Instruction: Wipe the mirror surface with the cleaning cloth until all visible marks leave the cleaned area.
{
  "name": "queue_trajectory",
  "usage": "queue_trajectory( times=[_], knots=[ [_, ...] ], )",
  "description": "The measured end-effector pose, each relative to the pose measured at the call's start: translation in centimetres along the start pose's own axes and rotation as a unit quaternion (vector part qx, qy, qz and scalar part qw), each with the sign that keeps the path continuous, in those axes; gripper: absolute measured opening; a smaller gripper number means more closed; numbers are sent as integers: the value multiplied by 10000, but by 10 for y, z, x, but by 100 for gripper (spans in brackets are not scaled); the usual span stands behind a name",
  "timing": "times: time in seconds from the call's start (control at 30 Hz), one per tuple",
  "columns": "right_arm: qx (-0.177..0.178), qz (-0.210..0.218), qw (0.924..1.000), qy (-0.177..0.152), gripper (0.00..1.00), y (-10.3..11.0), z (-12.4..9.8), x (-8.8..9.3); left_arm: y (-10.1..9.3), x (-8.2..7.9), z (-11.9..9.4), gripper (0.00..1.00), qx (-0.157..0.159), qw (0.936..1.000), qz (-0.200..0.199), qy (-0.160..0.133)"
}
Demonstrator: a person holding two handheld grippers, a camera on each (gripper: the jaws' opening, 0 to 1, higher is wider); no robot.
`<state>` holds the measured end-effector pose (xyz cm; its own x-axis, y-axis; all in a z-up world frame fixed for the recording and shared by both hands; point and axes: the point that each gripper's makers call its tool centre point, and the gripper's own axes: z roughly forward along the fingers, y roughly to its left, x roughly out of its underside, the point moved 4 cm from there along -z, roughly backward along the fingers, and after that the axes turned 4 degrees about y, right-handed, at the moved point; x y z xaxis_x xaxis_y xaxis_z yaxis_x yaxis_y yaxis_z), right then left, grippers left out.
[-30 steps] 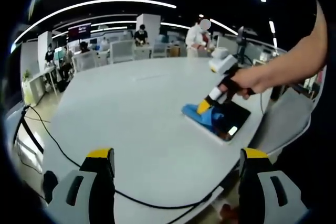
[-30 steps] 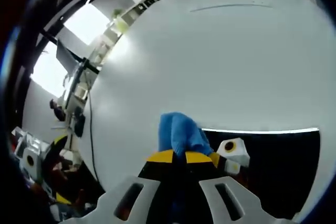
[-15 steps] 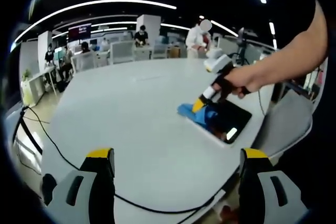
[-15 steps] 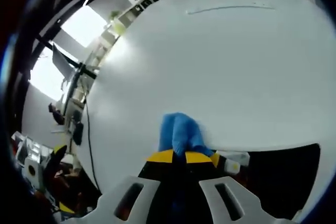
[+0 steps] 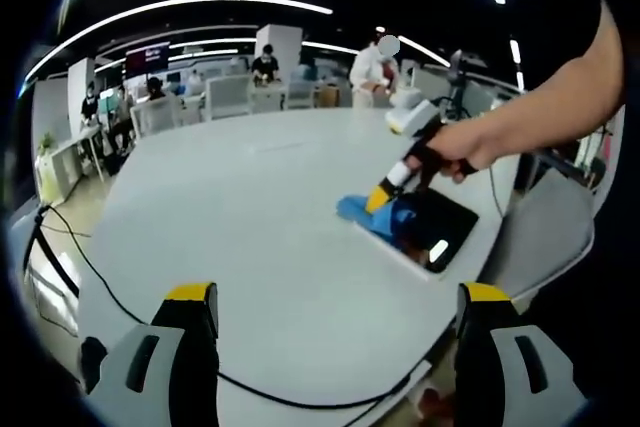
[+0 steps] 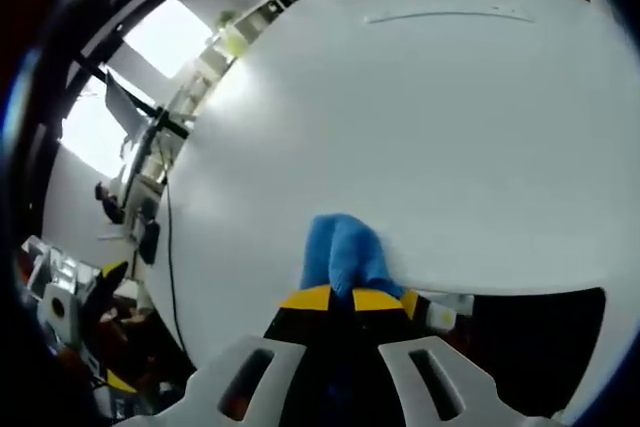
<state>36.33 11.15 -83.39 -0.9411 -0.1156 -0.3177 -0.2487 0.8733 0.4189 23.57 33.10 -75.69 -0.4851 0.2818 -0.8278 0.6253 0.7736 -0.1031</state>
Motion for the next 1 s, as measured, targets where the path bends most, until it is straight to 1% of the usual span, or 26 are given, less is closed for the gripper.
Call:
queue_trajectory(
  times=[0.27,0.4,0.53,0.67,0.9,1.0],
  knots=[
    [60,-55,10000,-11,0,-13,-9,3,-2,-1,0,100,-27,10000,30,13],
    [92,-103,9999,15,0,-19,-12,4,-8,0,-1,100,-60,10000,-5,-25],
    [119,-137,9998,14,0,-25,-15,5,-14,4,-4,100,-52,10000,11,-3],
    [147,-157,9998,14,0,-30,-18,6,-18,8,-12,100,-98,10000,-8,14],
    [145,-139,9998,13,0,-37,-22,7,-18,14,-20,100,-253,9997,-75,10],
    [131,-114,9998,29,0,-40,-24,6,-20,16,-20,100,-288,9995,-102,7]
  ],
)
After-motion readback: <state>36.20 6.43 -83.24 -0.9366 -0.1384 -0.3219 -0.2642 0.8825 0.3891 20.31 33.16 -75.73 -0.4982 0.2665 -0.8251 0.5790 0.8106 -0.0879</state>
